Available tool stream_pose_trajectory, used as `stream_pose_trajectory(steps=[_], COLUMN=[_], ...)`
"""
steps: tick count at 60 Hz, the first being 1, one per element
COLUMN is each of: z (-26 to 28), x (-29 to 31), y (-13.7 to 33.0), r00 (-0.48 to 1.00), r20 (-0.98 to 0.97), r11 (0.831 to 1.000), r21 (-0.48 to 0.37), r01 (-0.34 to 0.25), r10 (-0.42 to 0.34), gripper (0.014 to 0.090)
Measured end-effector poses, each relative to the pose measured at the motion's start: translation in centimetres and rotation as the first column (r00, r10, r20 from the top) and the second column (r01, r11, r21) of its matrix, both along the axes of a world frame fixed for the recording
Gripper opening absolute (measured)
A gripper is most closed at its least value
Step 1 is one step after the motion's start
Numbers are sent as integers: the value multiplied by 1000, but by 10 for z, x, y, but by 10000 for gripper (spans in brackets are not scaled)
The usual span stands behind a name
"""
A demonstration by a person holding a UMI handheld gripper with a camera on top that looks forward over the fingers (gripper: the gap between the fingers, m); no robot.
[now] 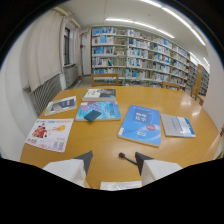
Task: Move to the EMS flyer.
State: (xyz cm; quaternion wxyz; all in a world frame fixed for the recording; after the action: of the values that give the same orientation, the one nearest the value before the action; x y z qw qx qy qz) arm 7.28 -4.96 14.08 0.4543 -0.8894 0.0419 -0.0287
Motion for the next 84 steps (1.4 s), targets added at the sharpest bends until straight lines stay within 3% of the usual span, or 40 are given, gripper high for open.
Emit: stream_pose_trajectory(steps=[12, 22, 43, 63, 84], z=[-6, -15, -33, -50, -67], x=[-11, -42, -163, -281, -333], y=[-19, -39, -51, -19, 50], r00=[1000, 999, 992, 988, 990], r20=[-17, -30, -45, -43, -9], r11=[1000, 998, 989, 984, 984], r21=[-16, -35, -73, -96, -102], r01=[-3, -44, -125, -151, -143], r10=[3, 43, 122, 148, 143], gripper=[842, 842, 844, 843, 841])
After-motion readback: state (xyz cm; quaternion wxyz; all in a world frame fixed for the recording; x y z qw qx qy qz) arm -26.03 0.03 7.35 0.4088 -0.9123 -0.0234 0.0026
